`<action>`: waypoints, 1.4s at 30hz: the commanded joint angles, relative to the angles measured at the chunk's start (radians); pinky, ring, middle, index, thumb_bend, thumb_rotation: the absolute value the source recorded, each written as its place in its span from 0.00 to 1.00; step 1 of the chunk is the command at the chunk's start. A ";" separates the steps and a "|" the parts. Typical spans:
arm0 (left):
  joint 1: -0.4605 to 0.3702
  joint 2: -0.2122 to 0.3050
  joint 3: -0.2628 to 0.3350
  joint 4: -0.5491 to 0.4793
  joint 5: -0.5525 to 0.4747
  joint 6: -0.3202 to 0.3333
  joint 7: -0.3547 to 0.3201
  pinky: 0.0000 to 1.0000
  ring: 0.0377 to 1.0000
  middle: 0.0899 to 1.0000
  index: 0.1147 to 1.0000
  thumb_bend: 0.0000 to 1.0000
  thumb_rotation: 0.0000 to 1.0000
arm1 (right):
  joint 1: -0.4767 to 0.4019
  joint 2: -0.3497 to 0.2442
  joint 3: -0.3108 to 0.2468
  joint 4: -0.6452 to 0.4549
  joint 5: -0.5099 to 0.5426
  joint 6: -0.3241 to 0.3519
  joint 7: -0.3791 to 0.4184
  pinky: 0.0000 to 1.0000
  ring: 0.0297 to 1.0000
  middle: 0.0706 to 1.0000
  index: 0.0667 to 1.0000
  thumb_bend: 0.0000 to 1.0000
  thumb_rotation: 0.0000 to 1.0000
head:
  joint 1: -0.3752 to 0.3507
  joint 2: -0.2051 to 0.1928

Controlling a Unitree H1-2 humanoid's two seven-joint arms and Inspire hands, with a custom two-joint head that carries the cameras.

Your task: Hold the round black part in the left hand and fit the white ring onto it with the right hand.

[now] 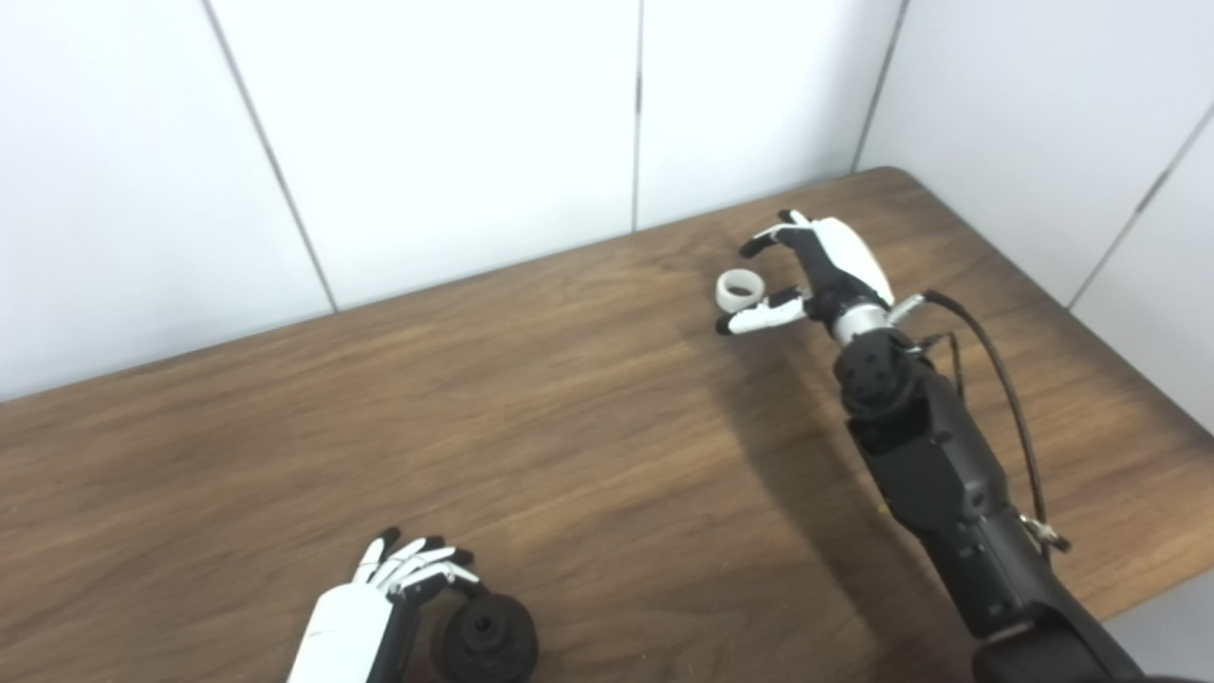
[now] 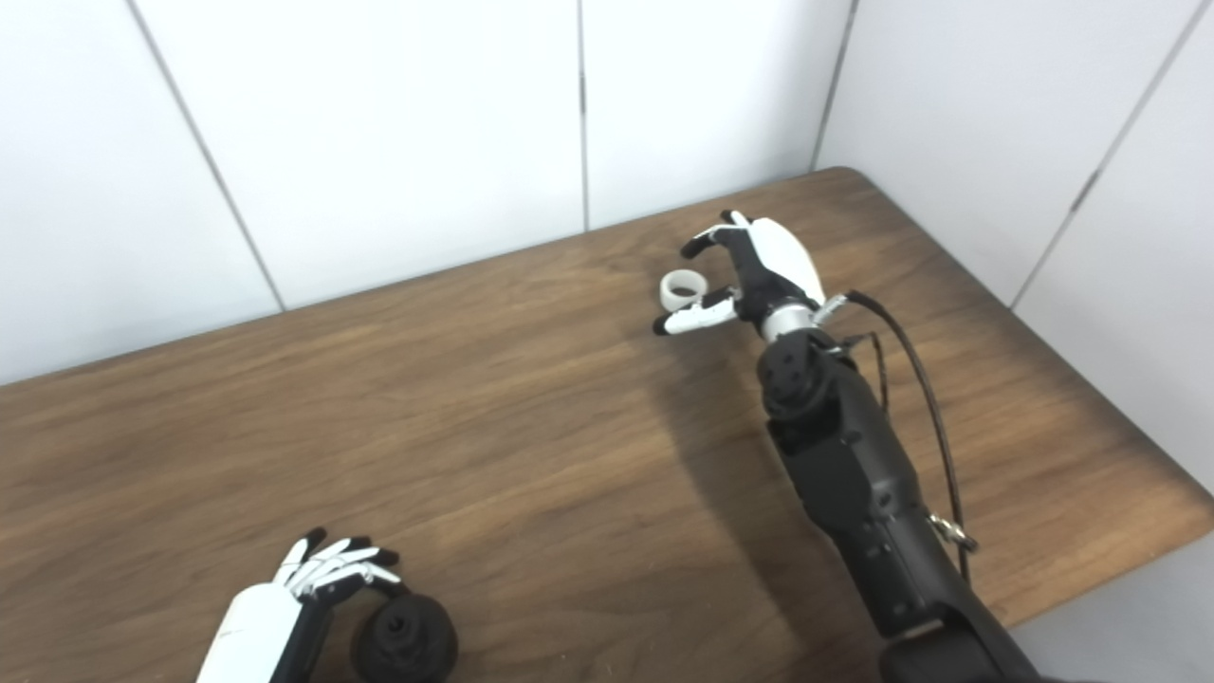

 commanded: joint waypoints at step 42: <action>0.032 0.016 0.021 -0.017 0.004 -0.019 -0.001 1.00 0.86 0.75 0.42 0.52 0.05 | -0.157 -0.073 0.080 0.233 -0.022 -0.006 -0.063 1.00 0.97 0.92 0.65 0.91 0.19 | 0.017 -0.005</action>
